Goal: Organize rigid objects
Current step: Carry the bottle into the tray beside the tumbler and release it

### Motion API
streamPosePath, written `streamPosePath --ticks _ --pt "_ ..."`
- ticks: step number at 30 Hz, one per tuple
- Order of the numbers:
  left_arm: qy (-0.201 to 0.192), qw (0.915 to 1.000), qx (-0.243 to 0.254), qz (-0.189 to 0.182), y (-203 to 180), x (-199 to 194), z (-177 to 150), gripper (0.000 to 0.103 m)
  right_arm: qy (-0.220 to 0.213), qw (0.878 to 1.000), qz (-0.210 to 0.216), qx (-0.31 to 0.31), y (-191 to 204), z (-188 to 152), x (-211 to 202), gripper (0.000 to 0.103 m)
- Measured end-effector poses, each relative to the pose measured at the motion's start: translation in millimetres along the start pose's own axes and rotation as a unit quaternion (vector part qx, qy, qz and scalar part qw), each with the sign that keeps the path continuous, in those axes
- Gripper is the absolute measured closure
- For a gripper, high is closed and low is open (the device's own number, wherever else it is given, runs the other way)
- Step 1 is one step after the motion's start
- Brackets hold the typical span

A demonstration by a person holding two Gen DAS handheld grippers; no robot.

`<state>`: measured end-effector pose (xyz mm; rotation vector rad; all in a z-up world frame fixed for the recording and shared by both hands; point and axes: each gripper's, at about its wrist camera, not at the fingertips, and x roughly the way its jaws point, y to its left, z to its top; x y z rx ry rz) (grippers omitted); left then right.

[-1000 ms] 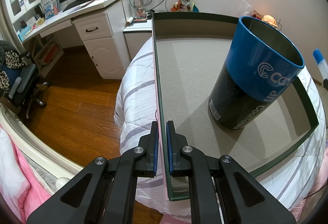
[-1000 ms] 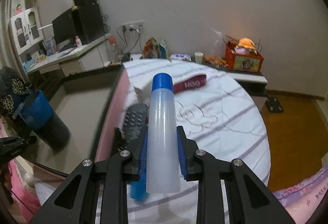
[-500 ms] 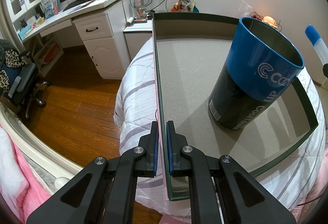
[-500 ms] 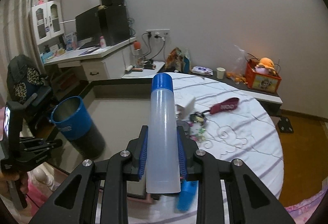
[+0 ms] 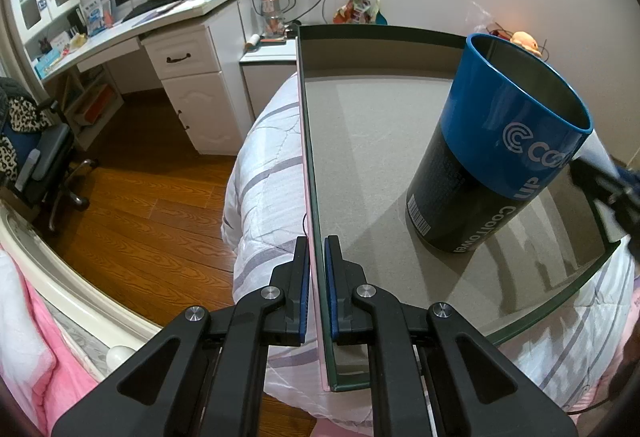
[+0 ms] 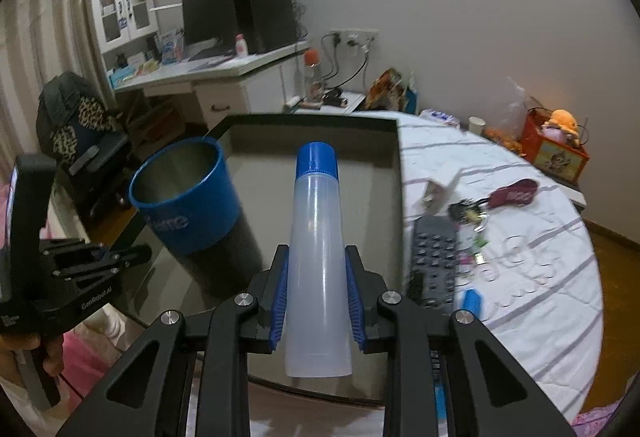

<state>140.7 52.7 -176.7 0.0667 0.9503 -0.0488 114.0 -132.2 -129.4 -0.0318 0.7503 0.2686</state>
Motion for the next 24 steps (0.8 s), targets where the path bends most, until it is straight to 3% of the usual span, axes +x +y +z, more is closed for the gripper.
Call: streamPosePath --ticks 16,24 --pt "0.0 1.0 0.001 0.0 -2.0 0.4 1.4 0.096 0.046 0.999 0.003 -0.005 13.5 -2.7 36.2 0.076" --pt "0.0 1.0 0.001 0.0 -1.8 0.3 1.1 0.096 0.048 0.999 0.003 -0.007 15.9 -3.8 38.8 0.076"
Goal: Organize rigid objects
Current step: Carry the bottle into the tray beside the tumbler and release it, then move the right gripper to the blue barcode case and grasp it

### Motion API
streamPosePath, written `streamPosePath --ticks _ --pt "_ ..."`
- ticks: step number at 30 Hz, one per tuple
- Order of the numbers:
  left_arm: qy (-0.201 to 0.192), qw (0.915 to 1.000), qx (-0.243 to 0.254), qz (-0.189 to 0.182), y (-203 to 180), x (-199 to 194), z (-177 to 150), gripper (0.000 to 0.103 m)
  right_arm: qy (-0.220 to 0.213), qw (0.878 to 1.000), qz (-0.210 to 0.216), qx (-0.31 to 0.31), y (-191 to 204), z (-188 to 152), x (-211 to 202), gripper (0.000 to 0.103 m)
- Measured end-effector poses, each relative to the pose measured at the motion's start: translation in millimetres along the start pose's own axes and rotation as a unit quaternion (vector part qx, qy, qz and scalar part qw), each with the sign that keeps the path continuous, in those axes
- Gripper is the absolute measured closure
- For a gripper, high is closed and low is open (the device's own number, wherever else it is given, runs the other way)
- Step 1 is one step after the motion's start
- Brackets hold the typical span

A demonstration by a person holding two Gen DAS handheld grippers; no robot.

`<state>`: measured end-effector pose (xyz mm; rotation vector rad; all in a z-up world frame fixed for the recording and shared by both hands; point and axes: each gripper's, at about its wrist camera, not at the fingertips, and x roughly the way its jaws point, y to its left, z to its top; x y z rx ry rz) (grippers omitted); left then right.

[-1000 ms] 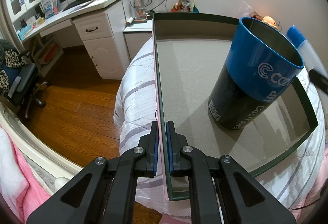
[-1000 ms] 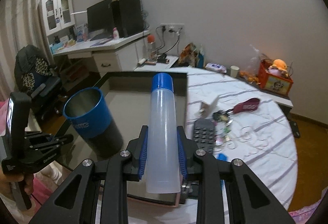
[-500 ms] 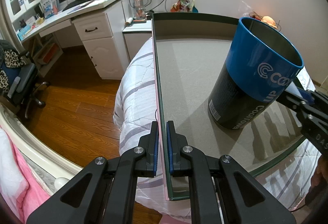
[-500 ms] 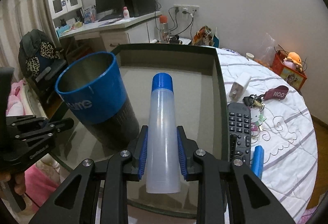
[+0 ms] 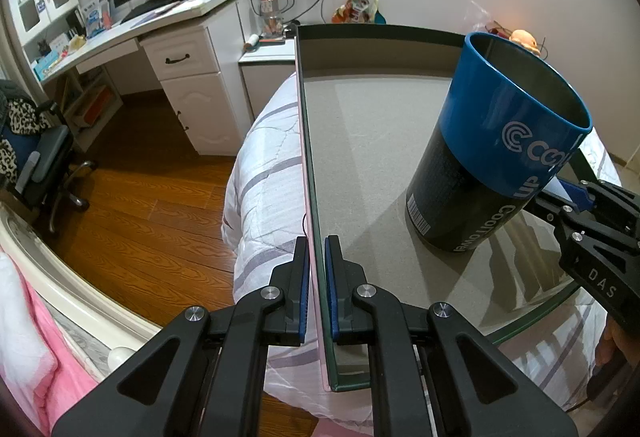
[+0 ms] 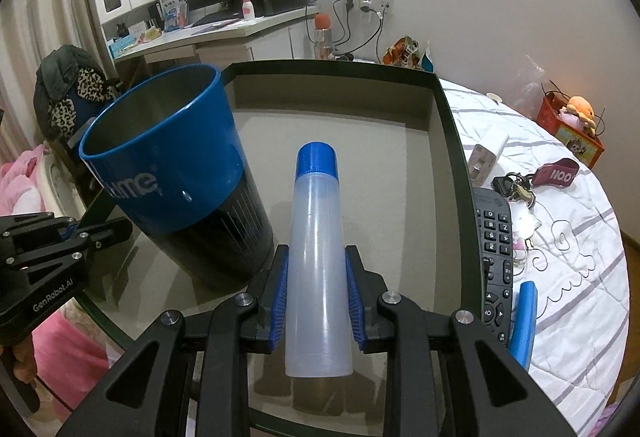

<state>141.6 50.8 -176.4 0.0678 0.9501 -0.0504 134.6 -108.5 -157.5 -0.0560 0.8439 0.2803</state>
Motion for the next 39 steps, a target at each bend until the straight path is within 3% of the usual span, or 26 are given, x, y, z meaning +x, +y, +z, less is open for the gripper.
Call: streamPosePath --ticks 12,16,21,26,31,39 --pt "0.001 1.0 0.004 0.004 -3.1 0.5 2.0 0.096 -0.019 1.0 -0.01 0.0 -3.0 0.2 -10.7 0.074" --pt "0.001 1.0 0.004 0.004 -3.7 0.5 2.2 0.097 -0.026 1.0 -0.015 0.001 -5.0 1.1 -15.3 0.061" --pt "0.002 1.0 0.004 0.004 -4.4 0.7 2.4 0.097 -0.038 0.999 -0.029 0.002 -11.2 1.6 -27.3 0.06" --pt "0.002 1.0 0.004 0.006 -4.0 0.7 2.1 0.097 -0.068 0.996 -0.05 0.003 -16.6 2.4 -51.0 0.035" --pt "0.002 1.0 0.004 0.009 -2.9 -0.1 -1.4 0.097 -0.093 0.993 -0.074 0.008 -27.0 2.0 -77.9 0.024" --pt "0.003 0.9999 0.004 0.01 -1.0 -1.3 -2.0 0.097 -0.11 0.987 -0.111 0.038 -57.1 -10.4 -109.3 0.021"
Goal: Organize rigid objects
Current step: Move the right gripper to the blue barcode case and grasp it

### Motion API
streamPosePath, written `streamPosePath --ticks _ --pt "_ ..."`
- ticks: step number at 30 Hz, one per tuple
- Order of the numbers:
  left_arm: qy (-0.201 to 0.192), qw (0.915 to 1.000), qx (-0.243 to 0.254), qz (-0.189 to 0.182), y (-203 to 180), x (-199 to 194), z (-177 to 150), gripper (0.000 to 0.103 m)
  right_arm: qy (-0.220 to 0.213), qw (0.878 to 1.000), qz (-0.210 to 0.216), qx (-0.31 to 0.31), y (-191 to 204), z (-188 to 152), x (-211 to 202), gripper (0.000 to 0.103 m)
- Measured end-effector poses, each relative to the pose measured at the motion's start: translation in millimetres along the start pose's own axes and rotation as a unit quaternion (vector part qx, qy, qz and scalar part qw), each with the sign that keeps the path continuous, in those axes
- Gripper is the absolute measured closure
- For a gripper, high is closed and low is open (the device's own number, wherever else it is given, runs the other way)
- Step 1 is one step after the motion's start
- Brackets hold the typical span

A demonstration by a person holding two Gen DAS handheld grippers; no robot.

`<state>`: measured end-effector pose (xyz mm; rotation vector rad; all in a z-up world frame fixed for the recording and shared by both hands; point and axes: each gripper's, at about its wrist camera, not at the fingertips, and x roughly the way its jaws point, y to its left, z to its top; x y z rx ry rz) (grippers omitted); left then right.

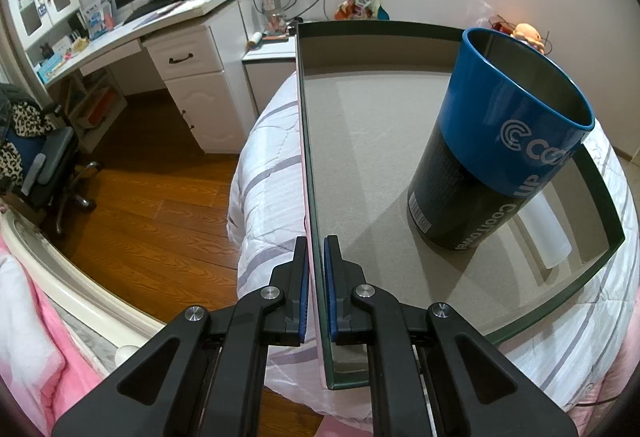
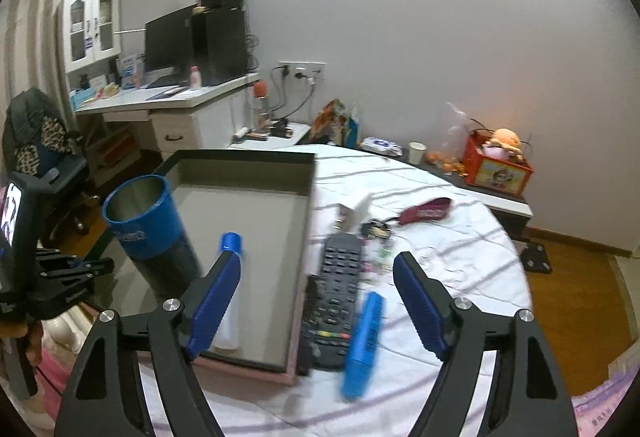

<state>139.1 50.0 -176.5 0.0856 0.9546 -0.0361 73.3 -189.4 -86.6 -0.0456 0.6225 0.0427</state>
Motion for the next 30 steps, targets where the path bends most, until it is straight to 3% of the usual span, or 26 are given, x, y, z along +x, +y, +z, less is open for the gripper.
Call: streamPosePath --ticks 7,9,10,30 --pt "-0.001 1.0 0.0 0.003 1.5 -1.7 -1.4 0.097 -0.008 0.999 -0.025 0.035 -29.5 -11.4 -14.8 0.018" --pt "-0.001 1.0 0.001 0.006 0.6 -3.8 -2.8 0.097 -0.011 0.999 -0.031 0.042 -35.8 -13.1 -17.3 0.011" --pt "-0.001 1.0 0.002 0.007 0.8 -4.9 -3.3 0.097 -0.012 0.998 -0.035 0.044 -38.5 -14.2 -18.5 0.0" --pt "-0.004 0.9999 0.002 0.011 -1.1 -14.3 -5.0 0.097 0.026 0.997 -0.034 0.068 -56.3 -41.7 -12.6 0.0"
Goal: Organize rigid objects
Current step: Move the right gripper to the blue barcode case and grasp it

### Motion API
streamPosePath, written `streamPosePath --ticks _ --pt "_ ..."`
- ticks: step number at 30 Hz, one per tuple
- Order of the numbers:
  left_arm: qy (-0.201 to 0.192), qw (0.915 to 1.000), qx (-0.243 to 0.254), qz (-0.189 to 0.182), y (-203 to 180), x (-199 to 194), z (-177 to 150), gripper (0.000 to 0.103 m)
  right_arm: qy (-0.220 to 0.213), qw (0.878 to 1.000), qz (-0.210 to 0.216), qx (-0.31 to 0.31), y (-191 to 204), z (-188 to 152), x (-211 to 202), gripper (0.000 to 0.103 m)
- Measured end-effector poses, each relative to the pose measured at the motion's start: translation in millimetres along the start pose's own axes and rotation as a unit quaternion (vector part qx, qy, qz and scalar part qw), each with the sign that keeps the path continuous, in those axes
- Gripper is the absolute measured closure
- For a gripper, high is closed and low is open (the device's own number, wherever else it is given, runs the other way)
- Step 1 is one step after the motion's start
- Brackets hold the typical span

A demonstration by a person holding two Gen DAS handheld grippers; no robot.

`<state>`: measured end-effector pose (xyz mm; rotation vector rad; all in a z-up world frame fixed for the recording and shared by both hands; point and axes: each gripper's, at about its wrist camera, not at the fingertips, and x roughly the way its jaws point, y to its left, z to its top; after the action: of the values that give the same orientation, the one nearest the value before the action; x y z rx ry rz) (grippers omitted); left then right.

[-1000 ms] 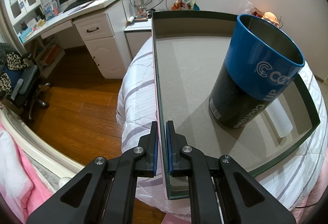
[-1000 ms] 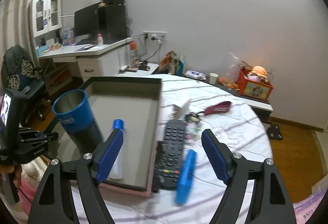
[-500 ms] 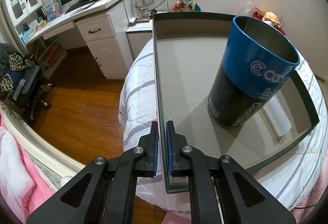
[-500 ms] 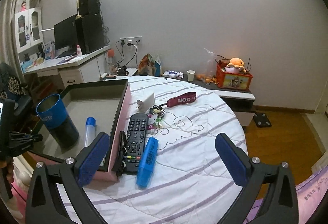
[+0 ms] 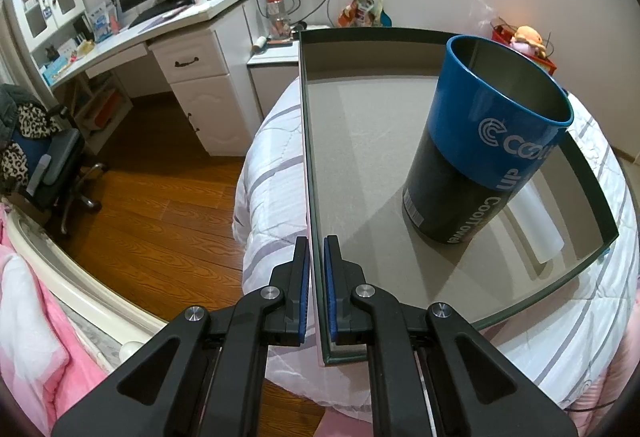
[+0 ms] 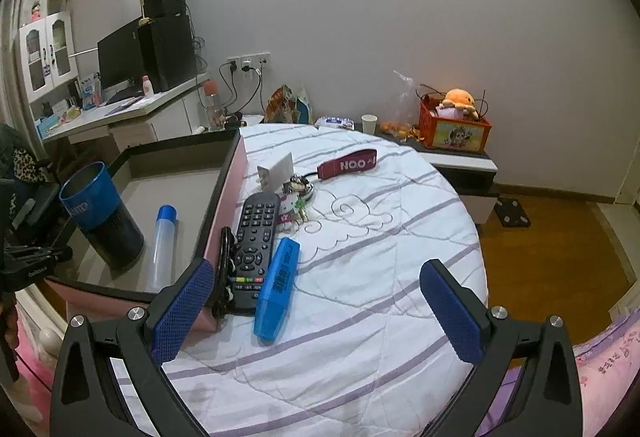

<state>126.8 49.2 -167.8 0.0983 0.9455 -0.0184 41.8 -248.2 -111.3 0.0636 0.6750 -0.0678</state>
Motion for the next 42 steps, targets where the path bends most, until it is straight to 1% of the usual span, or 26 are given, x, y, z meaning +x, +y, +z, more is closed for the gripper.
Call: streamPosePath --ticks 7,12,16,31,33,36,38,42 --pt "0.0 1.0 0.001 0.0 -0.6 -0.1 0.7 0.097 0.037 0.999 0.002 -0.004 2.0 -11.8 19.7 0.0" --pt "0.0 1.0 0.001 0.0 -0.5 -0.8 0.2 0.097 0.066 0.998 0.015 -0.005 5.4 -22.5 37.3 0.0" --pt "0.0 1.0 0.0 0.0 -0.7 -0.1 0.8 0.097 0.078 0.997 0.014 -0.002 5.5 -27.4 44.9 0.0" --pt "0.0 1.0 0.004 0.003 -3.6 -2.0 2.8 0.098 0.096 0.995 0.001 -0.007 4.8 -30.5 58.4 0.0" --pt "0.001 1.0 0.005 0.002 -4.2 -2.2 4.0 0.097 0.093 0.996 -0.009 -0.008 2.5 -29.7 61.6 0.0" --pt "0.001 1.0 0.005 0.001 -4.0 -2.2 4.5 0.097 0.086 0.996 -0.039 -0.006 -4.0 -26.9 65.8 0.0" --pt "0.002 1.0 0.005 0.001 -4.3 -1.6 4.9 0.097 0.083 0.995 -0.051 -0.002 -9.7 -24.8 68.4 0.0" --pt "0.001 1.0 0.005 0.001 -4.3 -1.5 4.8 0.097 0.081 0.996 -0.039 -0.008 -12.0 -22.2 73.9 0.0"
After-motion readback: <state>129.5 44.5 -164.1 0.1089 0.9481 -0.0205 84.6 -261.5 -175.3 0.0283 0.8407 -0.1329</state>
